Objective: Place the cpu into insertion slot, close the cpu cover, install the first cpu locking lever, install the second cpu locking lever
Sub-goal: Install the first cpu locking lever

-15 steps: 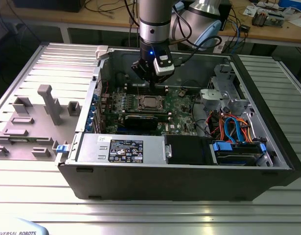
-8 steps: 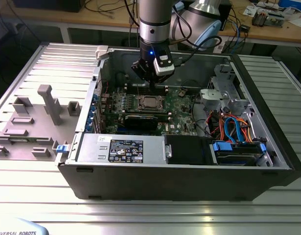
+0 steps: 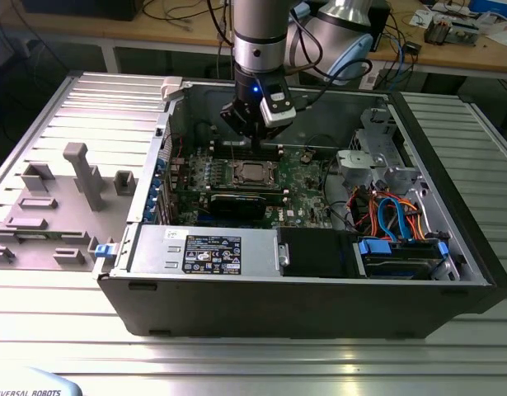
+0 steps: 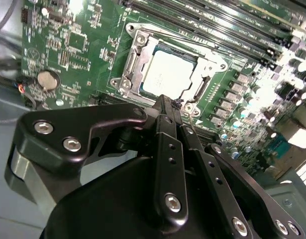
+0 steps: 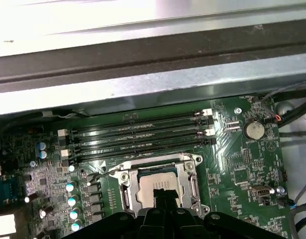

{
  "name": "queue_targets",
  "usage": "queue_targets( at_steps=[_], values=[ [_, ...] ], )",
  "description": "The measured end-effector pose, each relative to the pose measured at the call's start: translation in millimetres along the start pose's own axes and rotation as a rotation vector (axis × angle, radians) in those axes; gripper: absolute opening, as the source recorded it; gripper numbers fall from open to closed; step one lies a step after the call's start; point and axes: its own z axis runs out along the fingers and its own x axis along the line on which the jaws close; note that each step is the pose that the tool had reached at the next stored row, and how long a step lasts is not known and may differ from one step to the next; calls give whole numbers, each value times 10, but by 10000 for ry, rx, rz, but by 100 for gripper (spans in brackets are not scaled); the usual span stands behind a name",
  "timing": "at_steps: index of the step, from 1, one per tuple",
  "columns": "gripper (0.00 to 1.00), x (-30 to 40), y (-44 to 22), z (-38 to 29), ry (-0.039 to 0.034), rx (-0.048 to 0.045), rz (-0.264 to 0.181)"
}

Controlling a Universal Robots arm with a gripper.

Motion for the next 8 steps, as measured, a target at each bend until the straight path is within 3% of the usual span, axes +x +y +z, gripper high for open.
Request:
queue_targets(
  at_steps=[5, 6, 7, 8],
  values=[
    [11, 0, 0, 0, 26, -47, -1046],
    [11, 0, 0, 0, 36, -66, -1471],
    [11, 0, 0, 0, 54, -83, -1829],
    [11, 0, 0, -1, 102, -88, -1896]
  ],
)
